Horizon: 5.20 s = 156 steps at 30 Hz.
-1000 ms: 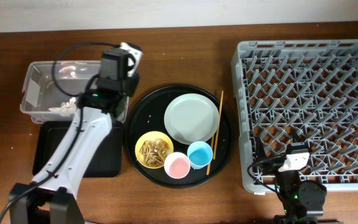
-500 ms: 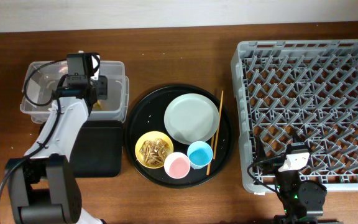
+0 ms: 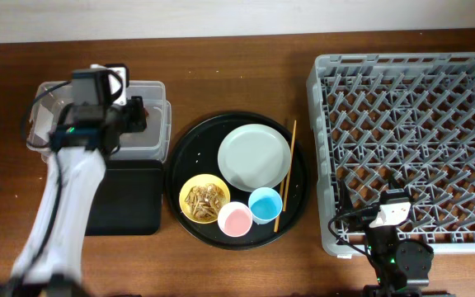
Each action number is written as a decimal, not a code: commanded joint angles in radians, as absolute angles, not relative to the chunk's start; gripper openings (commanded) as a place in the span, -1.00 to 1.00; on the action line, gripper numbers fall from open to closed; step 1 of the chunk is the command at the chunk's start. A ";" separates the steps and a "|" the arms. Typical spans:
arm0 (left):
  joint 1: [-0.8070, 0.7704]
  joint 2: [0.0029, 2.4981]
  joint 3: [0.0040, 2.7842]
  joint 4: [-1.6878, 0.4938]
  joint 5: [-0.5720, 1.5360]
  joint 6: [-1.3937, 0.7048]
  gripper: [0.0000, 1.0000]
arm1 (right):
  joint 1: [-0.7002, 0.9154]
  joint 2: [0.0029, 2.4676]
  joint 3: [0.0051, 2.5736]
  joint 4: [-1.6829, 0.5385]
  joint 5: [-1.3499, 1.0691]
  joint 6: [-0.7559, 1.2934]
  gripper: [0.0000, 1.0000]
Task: Sort waste into correct bins and load items into the dishwasher rack
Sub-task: 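Lift the sachet into the clear bin and release it, then lower the left gripper to the yellow bowl rim, then grip the yellow bowl rim with the left gripper and lift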
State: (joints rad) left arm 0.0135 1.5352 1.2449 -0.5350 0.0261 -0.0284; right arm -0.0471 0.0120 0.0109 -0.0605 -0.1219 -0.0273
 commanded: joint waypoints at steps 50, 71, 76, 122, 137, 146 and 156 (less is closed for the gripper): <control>-0.333 1.551 0.872 -0.729 -0.008 -0.337 -0.49 | -0.052 0.007 0.006 -0.064 -0.123 -0.026 0.97; -0.333 1.548 1.018 -0.684 -0.281 -0.336 -0.42 | -0.052 0.007 0.006 -0.064 -0.123 -0.026 0.97; -0.333 1.533 1.142 -0.828 -0.087 -0.339 -0.38 | -0.052 0.007 0.006 -0.064 -0.123 -0.026 0.97; -0.652 1.719 1.143 -0.793 -0.159 -0.667 -0.36 | -0.052 0.007 0.006 -0.064 -0.123 -0.026 0.97; -0.652 1.768 1.143 -0.779 -0.214 -0.666 -0.38 | -0.052 0.007 0.006 -0.064 -0.123 -0.026 0.97; -0.652 1.768 1.143 -0.802 -0.214 -0.666 -0.39 | -0.052 0.007 0.006 -0.064 -0.123 -0.026 0.97; -0.652 1.768 1.143 -0.824 -0.200 -0.666 -0.40 | -0.052 0.007 0.006 -0.064 -0.123 -0.026 0.97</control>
